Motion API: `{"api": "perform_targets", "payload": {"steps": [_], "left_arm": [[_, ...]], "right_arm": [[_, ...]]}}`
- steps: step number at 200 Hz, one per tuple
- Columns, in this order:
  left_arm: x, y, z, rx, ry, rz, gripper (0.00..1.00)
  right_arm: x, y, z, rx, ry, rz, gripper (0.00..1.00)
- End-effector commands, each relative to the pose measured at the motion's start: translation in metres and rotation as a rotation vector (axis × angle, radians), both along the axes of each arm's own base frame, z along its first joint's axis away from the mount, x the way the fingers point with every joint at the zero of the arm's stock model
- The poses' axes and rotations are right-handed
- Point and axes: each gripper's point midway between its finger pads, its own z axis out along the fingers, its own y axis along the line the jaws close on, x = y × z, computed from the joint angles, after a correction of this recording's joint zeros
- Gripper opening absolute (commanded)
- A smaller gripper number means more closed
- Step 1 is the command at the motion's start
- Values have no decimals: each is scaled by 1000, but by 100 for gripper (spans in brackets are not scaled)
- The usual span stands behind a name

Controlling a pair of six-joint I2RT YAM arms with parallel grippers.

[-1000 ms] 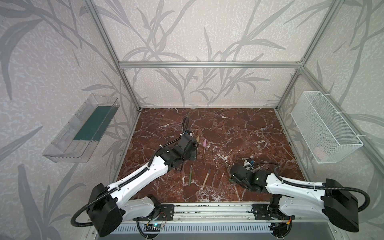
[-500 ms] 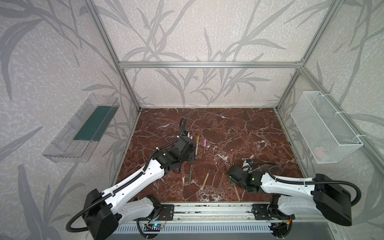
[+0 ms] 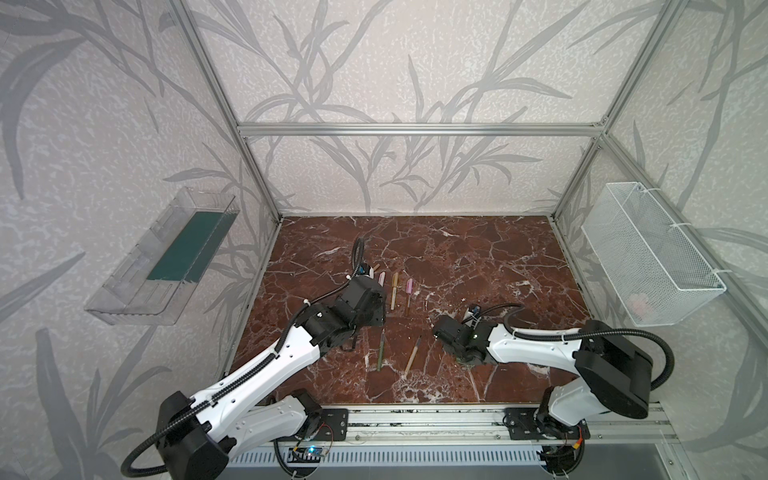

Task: Insert the pens into the pen caps
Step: 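Grasp the tan cap with the right gripper while the left grasps the beige pen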

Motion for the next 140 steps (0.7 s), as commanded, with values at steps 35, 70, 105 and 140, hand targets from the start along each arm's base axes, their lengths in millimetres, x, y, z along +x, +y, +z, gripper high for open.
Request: {"api": "perform_targets", "payload": {"steps": [35,70,105,140], "left_arm": [[-9,13,-2,22,8,34,56],[-12,10,-2,-1,20,13,56],[-26,7,-13,-34,66,-23,56],[-52,16,-57,-31,170,-36,56]], "right_arm": [[-28,-11,-20,-128,159,213,27],[-33,-8,-31,-118,184,257,27],[-33,11,-47,-43,202,308,23],[-30,15,-64,-15,223,308,15]]}}
